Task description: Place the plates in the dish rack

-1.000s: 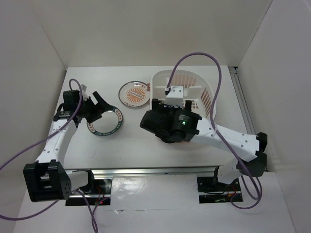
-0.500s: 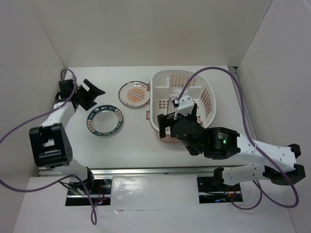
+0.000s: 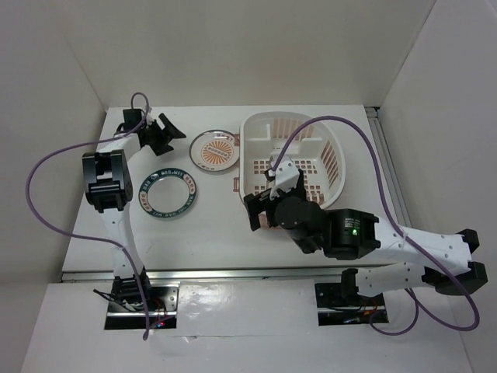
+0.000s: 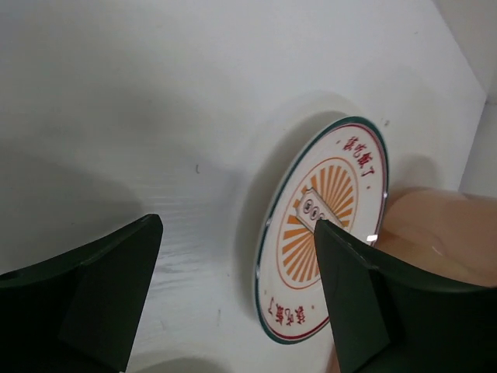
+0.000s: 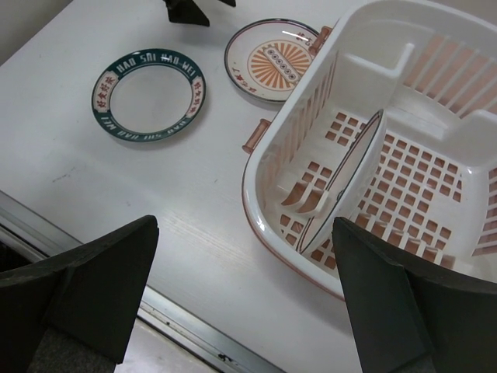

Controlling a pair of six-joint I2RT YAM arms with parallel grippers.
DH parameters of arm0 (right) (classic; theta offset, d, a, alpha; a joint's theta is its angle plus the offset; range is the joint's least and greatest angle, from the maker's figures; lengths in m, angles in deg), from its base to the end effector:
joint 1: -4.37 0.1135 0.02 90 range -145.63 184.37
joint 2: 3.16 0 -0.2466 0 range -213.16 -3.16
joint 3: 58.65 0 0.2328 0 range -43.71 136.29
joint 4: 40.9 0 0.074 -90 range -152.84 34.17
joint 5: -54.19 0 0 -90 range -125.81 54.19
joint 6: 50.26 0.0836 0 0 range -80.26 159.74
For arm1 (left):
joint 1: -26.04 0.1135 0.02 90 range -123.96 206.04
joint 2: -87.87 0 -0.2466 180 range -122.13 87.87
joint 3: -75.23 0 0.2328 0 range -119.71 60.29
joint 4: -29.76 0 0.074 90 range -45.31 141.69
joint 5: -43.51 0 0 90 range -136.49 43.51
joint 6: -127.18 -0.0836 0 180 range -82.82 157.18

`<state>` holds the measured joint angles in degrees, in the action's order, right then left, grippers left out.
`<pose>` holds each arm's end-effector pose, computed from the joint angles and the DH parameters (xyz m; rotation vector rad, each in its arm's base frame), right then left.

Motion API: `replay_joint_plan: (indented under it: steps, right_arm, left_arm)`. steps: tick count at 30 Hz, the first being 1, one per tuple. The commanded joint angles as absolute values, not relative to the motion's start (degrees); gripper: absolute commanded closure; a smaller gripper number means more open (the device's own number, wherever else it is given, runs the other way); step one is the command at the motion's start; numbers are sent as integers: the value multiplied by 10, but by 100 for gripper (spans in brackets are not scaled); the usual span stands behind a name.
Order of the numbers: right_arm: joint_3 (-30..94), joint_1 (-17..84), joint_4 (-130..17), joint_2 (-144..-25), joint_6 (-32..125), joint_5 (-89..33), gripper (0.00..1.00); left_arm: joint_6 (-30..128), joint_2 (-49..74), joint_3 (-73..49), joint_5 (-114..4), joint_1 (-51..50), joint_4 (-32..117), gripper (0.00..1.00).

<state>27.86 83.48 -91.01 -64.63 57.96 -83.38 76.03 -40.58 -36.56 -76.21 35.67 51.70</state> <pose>0.1043 0.2154 0.3734 -0.4782 1.8123 0.3368 0.5107 0.0446 0.1484 -0.6644 2.1782 -0.8542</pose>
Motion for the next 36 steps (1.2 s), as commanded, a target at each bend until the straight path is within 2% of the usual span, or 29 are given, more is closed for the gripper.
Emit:
replay_joint_plan:
  steps: [1,9,10,18,19,21,24,27,28,29,30,31,36]
  right_arm:
    - [290,844,-874,-650,570,-838,0]
    - [295,850,-879,-661,580,-838,0]
    - [301,850,-879,-661,580,-838,0]
    - [301,850,-884,-656,580,-838,0]
    - [301,850,-884,-656,580,-838,0]
    - [301,850,-884,-656,585,-838,0]
    - [301,850,-884,-656,586,-832,0]
    - [301,850,-884,-650,586,-832,0]
    - [301,850,-884,-650,586,-832,0]
    - [301,850,-884,-650,586,-832,0]
    - [301,850,-884,-650,586,-832,0]
    - [301,850,-884,-650,586,-832,0]
    - [301,855,-884,-650,586,-837,0]
  left_arm:
    - [744,-439,-389,-796,346,520,8]
    - [738,-475,-405,-815,325,536,22]
    - [738,-482,-405,-821,325,536,28]
    - [728,-492,-417,-823,307,555,32]
    - [728,-492,-417,-817,307,555,36]
    - [722,-492,-417,-809,301,563,50]
    - [722,-498,-412,-802,301,568,55]
    - [722,-498,-412,-802,301,568,55]
    - [722,-498,-412,-796,301,568,60]
    - [722,-503,-412,-796,301,568,69]
    - [722,-503,-412,-796,301,568,88]
    - [722,-503,-412,-785,301,573,100]
    - [722,-496,-417,-766,301,589,100]
